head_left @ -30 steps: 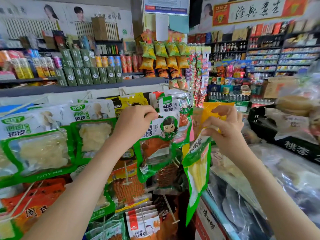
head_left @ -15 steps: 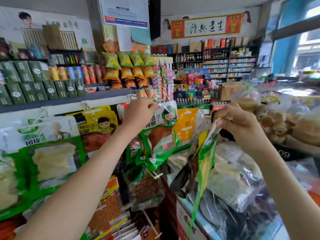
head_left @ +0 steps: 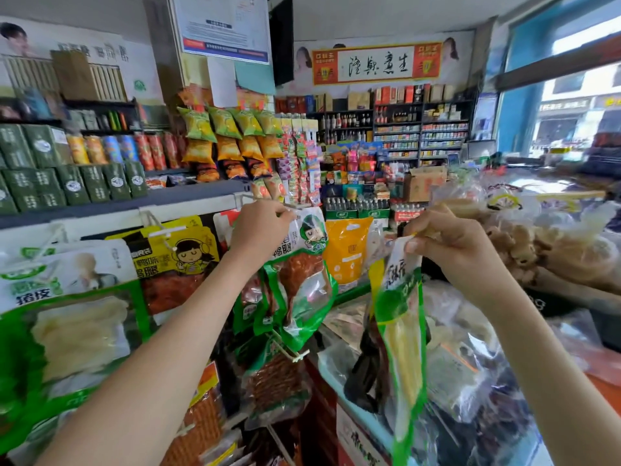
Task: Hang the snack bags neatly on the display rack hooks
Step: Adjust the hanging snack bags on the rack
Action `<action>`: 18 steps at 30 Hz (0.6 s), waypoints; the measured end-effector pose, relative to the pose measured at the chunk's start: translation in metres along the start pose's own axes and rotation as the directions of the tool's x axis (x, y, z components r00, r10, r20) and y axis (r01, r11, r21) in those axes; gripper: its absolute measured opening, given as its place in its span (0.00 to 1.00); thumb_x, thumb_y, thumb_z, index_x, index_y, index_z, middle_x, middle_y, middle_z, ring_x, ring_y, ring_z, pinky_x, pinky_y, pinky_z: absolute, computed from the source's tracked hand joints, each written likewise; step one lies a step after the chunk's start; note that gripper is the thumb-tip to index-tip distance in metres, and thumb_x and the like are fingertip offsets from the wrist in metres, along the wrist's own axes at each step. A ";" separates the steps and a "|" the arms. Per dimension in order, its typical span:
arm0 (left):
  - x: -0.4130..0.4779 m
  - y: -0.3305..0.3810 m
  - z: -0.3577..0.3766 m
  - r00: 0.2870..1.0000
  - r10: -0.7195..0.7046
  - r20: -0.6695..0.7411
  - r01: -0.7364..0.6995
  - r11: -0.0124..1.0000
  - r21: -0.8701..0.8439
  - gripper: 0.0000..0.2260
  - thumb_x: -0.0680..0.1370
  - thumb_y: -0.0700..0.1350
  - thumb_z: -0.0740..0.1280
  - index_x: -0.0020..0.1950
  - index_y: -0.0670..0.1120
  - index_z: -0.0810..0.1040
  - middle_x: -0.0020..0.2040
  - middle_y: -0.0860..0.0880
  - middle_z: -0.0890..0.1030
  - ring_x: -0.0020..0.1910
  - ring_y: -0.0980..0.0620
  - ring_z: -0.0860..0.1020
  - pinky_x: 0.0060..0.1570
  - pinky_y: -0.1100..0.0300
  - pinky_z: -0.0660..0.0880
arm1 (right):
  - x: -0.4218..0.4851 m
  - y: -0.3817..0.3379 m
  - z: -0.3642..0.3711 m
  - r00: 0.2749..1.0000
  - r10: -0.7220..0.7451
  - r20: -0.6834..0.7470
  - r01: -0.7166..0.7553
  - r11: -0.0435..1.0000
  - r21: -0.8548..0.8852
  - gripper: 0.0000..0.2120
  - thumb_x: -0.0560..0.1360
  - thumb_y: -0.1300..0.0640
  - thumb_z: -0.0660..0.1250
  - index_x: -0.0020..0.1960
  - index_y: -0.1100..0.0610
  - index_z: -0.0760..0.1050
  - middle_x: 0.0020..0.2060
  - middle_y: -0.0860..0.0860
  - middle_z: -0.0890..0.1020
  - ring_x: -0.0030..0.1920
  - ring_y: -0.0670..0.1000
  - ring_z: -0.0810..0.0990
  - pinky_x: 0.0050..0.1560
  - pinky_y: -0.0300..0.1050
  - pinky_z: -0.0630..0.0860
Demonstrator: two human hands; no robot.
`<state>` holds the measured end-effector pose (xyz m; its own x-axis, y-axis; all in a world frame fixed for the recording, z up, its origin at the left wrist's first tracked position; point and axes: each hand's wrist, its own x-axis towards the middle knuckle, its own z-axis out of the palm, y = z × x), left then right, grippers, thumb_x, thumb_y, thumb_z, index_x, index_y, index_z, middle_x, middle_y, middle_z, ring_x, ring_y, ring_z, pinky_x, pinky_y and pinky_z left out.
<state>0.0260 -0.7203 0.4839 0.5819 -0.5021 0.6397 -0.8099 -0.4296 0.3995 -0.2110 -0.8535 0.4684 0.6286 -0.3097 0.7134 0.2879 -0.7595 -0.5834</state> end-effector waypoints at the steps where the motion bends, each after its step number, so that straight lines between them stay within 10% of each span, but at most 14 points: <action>1: 0.001 -0.003 0.001 1.000 -0.011 0.002 0.011 1.000 0.019 0.13 0.78 0.47 0.63 0.36 0.46 0.79 0.31 0.41 0.79 0.26 0.45 0.72 0.28 0.57 0.68 | 0.002 0.000 0.003 1.000 -0.006 0.009 0.007 1.000 -0.024 0.10 0.67 0.57 0.67 0.34 0.42 0.77 0.37 0.52 0.76 0.42 0.37 0.72 0.45 0.27 0.66; 18: 0.002 -0.020 0.010 0.999 -0.045 -0.017 0.045 0.998 0.033 0.11 0.80 0.46 0.62 0.46 0.42 0.81 0.32 0.49 0.75 0.29 0.53 0.71 0.27 0.61 0.61 | 0.012 -0.006 0.027 0.997 0.075 0.029 -0.071 0.992 -0.105 0.14 0.72 0.62 0.69 0.39 0.42 0.74 0.40 0.44 0.72 0.45 0.50 0.72 0.56 0.49 0.67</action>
<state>0.0444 -0.7202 0.4706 0.6164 -0.4699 0.6319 -0.7797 -0.4766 0.4061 -0.1857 -0.8378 0.4703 0.6690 -0.3488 0.6563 0.1649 -0.7914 -0.5887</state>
